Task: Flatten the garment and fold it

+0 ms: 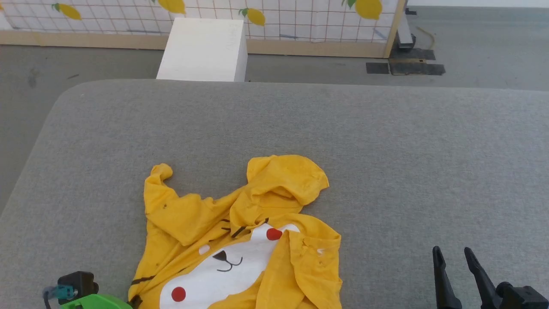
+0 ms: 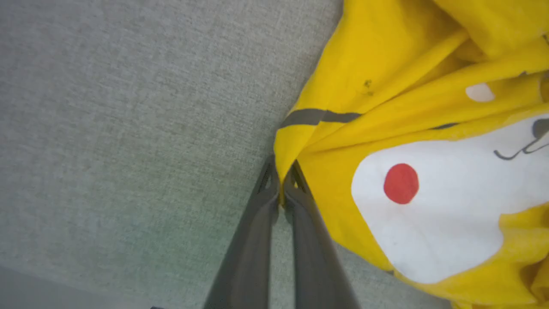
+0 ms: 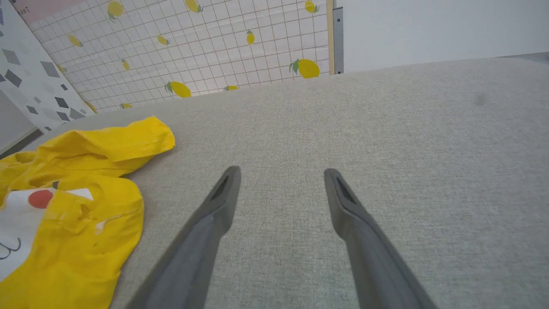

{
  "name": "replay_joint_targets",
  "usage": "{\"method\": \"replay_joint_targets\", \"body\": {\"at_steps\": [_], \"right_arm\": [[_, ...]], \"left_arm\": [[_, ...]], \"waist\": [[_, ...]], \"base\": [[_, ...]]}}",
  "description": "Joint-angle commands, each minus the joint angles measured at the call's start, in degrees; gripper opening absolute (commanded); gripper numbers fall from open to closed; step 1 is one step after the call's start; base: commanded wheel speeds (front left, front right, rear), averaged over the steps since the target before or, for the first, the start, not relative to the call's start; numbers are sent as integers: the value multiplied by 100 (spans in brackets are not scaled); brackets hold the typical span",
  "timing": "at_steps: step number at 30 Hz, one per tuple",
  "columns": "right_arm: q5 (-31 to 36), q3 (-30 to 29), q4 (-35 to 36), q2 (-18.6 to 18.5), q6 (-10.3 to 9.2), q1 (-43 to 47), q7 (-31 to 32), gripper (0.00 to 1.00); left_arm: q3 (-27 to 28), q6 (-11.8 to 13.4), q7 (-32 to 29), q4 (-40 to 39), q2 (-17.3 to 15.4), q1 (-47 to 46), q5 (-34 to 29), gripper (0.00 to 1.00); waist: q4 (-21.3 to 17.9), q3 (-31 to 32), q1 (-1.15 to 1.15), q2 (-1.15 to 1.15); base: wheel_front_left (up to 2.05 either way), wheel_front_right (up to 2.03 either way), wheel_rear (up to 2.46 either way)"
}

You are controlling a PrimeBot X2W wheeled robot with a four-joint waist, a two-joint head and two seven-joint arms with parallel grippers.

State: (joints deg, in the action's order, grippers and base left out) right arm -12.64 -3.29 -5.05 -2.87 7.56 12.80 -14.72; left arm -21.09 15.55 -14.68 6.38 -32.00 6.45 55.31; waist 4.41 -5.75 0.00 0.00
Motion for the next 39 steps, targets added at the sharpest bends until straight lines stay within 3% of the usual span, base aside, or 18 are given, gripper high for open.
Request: {"method": "replay_joint_targets", "body": {"at_steps": [1, 2, 8, 13, 17, 20, 27, 32, 39], "right_arm": [[48, 7, -2, 0, -8, 3, -28, 100], [62, 18, -25, 0, -8, -28, -28, 100], [106, 26, -28, 0, -8, -38, -27, 100], [225, 159, 144, 0, -8, -157, 95, 100], [383, 247, 447, 0, -8, -318, 304, 100], [496, 361, 675, 0, -8, -424, 584, 100], [562, 1034, 1011, 0, -8, -783, 2023, 100], [590, 1500, 942, -8, -8, -1286, 3542, 100], [340, 1979, 477, -628, -8, -2185, 5061, 100]], "left_arm": [[42, 90, 194, 41, 133, 144, -8, 100], [163, -53, 598, -172, 507, 88, 149, 100], [583, -392, 1757, -1017, 1047, -75, 212, 100], [679, -615, 2795, -1500, 1126, -105, -581, 100], [842, -647, 2958, -1552, 1316, -48, -1528, 100], [1145, -796, 2965, -1625, 1696, 48, -2111, 100], [1615, -1367, 2967, -1426, 2411, 293, -2781, 100], [1881, -1683, 2967, -1317, 2632, 246, -3019, 100], [1979, -1988, 2968, -1157, 2814, 99, -3229, 100]], "waist": [[104, -8, 0, 0], [156, 8, 0, 0], [192, 20, 0, 0], [192, 20, 0, 0], [208, 16, 0, 0], [244, 10, 0, 0], [355, -18, 0, 0], [430, -70, 0, 0], [696, -251, 0, 0]], "base": [[0, 0, 0], [0, 0, 0], [0, 0, 0], [0, 0, 0], [0, 0, 0], [0, 0, 0], [0, 0, 0], [0, 0, 0], [0, 0, 0]]}}
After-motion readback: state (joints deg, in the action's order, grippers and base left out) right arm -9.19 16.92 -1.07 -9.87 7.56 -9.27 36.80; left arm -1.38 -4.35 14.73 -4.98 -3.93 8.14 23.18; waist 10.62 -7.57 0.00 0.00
